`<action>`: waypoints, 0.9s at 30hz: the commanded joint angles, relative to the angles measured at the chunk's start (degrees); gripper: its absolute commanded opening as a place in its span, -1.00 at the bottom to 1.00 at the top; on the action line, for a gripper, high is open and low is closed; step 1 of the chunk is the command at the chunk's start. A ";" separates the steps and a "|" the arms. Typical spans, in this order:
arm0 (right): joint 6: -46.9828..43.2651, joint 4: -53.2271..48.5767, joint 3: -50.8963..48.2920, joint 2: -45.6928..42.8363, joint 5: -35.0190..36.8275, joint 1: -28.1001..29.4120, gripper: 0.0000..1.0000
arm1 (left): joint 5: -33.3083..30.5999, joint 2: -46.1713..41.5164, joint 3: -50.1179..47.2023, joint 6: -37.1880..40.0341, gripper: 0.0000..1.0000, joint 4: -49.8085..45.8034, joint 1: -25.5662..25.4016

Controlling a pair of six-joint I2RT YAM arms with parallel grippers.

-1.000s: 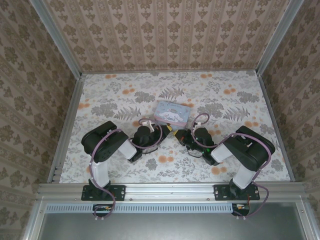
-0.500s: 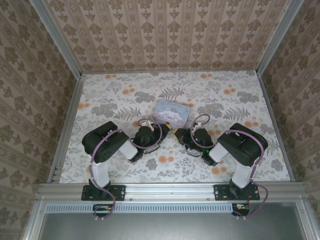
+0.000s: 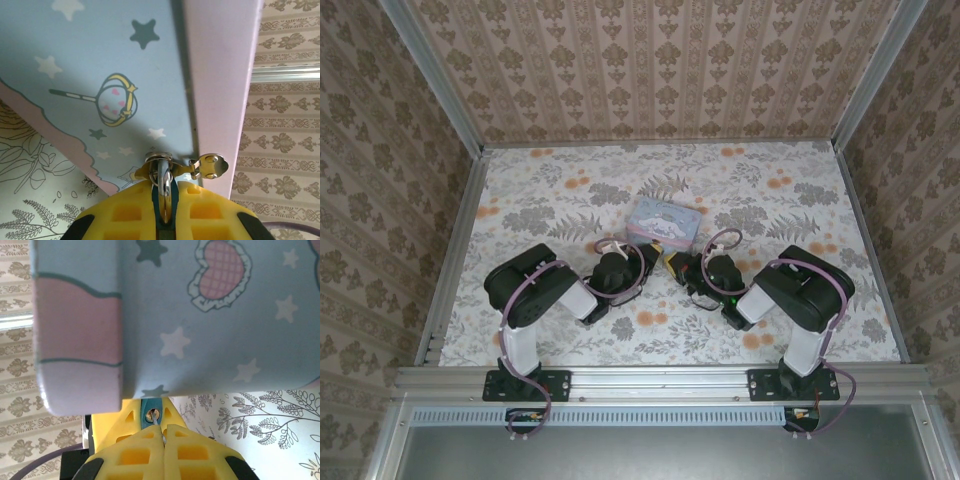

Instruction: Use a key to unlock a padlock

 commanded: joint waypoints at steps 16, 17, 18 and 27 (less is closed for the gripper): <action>-11.09 1.96 6.09 5.17 -11.49 -6.97 -1.00 | 7.00 -4.04 1.51 -1.22 -1.00 2.89 -4.46; -11.00 2.54 6.38 5.59 -12.19 -7.04 -1.00 | 6.89 -3.95 1.42 -1.15 -1.00 2.87 -4.46; -10.33 2.44 6.66 5.63 -12.35 -6.79 -1.00 | 6.74 -3.87 1.42 -1.01 -1.00 2.88 -4.52; -0.68 2.64 8.38 5.30 -7.74 -2.58 -1.00 | 5.27 -2.77 3.83 -1.65 -1.00 2.89 -5.21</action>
